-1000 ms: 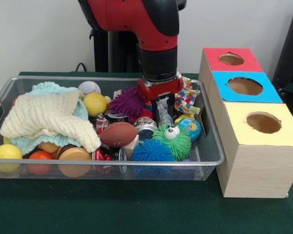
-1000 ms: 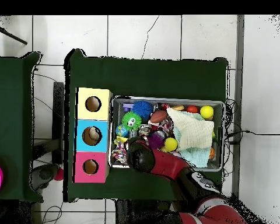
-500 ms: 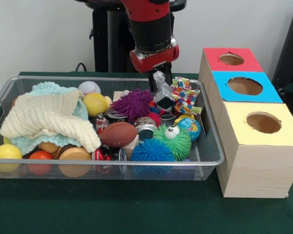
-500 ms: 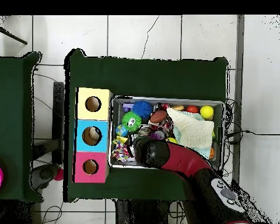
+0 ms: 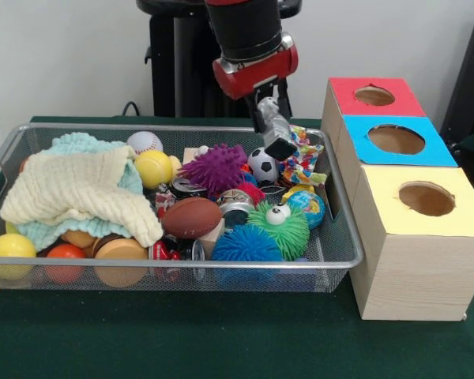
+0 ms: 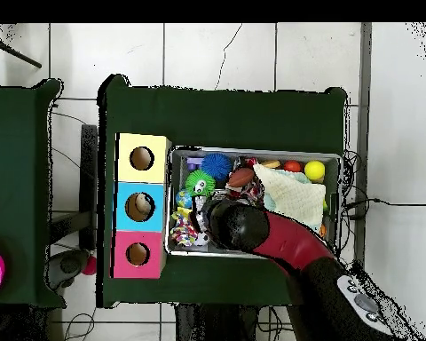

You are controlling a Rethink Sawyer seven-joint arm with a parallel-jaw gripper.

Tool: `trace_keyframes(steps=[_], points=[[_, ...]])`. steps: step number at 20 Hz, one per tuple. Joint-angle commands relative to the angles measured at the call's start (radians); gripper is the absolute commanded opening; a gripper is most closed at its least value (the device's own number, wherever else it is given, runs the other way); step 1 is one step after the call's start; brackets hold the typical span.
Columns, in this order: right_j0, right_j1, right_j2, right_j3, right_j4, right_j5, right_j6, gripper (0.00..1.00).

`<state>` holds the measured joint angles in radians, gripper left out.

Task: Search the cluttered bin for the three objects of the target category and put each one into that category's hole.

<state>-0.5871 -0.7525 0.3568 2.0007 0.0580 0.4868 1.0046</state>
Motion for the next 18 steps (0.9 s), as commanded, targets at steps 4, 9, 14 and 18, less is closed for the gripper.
trace_keyframes(steps=[4,9,14,18], points=[[-0.136,0.095,0.288,0.176,0.17,-0.11,0.199,0.0],[-0.161,0.128,0.337,0.187,0.167,-0.155,0.204,0.0],[-0.194,0.168,0.395,0.194,0.155,-0.189,0.208,0.0],[-0.172,0.164,0.344,0.17,0.12,-0.173,0.196,0.0]])
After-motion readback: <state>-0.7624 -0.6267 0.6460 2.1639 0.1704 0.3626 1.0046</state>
